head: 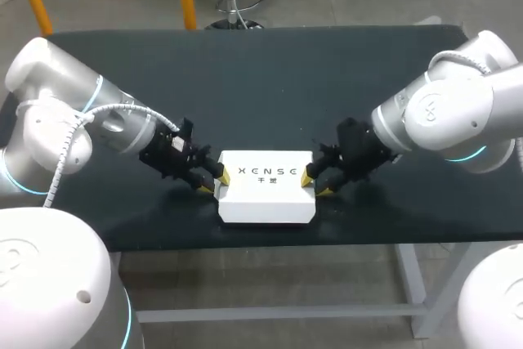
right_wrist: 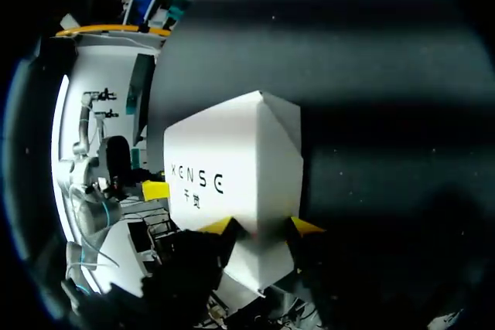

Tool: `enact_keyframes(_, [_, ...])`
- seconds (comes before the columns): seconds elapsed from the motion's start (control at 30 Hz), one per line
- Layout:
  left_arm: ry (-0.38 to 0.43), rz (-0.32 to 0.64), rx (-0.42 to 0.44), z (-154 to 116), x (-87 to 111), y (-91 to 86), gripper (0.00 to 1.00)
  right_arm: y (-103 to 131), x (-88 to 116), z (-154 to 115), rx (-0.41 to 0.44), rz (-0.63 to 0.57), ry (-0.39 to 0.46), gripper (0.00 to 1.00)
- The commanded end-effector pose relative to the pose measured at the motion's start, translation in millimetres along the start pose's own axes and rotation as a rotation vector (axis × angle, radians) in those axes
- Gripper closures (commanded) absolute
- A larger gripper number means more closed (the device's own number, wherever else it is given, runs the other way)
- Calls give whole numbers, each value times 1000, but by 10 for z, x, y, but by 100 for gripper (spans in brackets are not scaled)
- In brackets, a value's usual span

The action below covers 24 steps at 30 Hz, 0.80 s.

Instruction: Assemble the packaging by folding the flat box into shape, placing the metal phone stand inside, and closing the box properly

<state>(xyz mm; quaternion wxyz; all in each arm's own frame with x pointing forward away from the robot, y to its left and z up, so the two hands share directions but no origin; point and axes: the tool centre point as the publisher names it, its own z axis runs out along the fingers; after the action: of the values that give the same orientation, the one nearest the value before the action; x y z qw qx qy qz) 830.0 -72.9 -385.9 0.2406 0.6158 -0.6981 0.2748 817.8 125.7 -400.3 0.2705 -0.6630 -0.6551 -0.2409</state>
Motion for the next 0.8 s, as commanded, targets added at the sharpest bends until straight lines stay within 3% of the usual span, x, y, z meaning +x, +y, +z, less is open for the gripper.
enact_keyframes(0.03, [2,-2,-16,122,5,-67,50,-7,5,99,7,-1,6,51])
enact_keyframes(0.8, [23,-71,-12,88,144,43,53,61,47,36,16,41,18,51])
